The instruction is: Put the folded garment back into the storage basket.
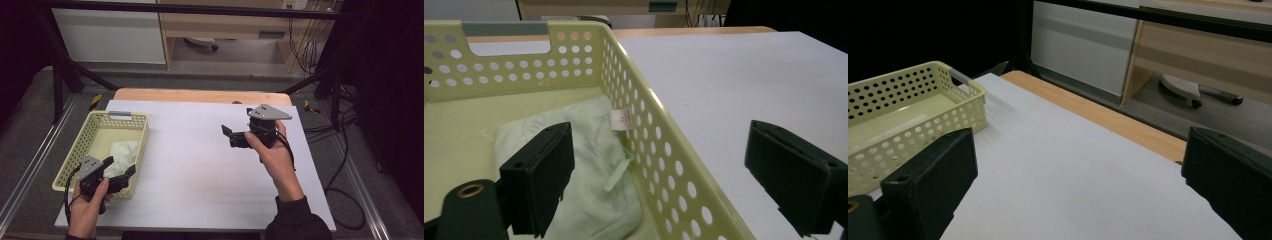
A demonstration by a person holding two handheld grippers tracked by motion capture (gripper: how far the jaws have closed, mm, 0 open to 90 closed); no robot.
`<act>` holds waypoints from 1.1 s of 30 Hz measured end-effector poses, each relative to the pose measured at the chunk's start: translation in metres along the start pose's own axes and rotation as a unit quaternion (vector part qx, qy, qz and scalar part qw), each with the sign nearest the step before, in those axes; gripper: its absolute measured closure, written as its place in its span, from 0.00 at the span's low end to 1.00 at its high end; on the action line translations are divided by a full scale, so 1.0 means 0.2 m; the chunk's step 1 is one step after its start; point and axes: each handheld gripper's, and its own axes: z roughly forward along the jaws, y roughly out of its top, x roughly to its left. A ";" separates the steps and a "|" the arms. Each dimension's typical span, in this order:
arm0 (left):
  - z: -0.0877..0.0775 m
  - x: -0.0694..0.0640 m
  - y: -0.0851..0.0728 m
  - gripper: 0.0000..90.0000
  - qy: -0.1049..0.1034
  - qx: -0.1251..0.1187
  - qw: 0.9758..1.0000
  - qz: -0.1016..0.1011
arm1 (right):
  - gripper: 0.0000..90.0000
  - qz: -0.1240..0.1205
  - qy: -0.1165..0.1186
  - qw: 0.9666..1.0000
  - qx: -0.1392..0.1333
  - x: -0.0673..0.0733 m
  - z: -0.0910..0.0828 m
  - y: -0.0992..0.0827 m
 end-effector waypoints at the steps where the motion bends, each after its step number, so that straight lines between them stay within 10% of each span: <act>1: 0.00 0.00 0.00 0.14 0.000 0.001 1.000 0.000 | 0.02 -0.001 -0.001 1.000 -0.003 -0.01 -0.01 0.00; 33: 0.01 0.00 0.00 0.09 0.005 0.003 1.000 0.000 | 0.01 0.017 -0.043 0.999 -0.015 -0.15 -0.19 -0.07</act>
